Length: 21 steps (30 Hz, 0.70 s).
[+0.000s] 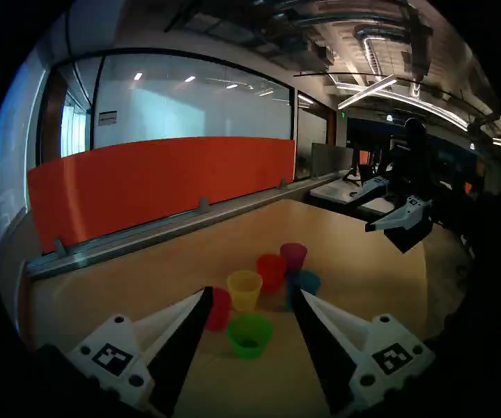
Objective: Pour water
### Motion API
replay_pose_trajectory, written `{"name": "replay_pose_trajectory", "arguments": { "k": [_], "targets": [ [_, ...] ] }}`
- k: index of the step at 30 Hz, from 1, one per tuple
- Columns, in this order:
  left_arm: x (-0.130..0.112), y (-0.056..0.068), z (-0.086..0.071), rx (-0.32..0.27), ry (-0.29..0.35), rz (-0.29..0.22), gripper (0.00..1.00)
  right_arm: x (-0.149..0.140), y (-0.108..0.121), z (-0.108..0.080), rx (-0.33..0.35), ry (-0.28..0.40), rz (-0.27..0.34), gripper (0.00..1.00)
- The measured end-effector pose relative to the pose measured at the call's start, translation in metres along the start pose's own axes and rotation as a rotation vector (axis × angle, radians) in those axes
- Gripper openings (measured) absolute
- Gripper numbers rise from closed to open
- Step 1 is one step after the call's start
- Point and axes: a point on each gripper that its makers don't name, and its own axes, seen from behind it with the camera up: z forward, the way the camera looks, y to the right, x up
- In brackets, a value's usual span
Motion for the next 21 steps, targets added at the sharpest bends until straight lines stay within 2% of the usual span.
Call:
{"name": "replay_pose_trajectory", "arguments": {
  "k": [21],
  "targets": [
    [-0.085,0.001,0.028,-0.043,-0.13,-0.007,0.82,-0.07,0.004,0.046,0.017,-0.108,0.0,1.0]
  ]
}}
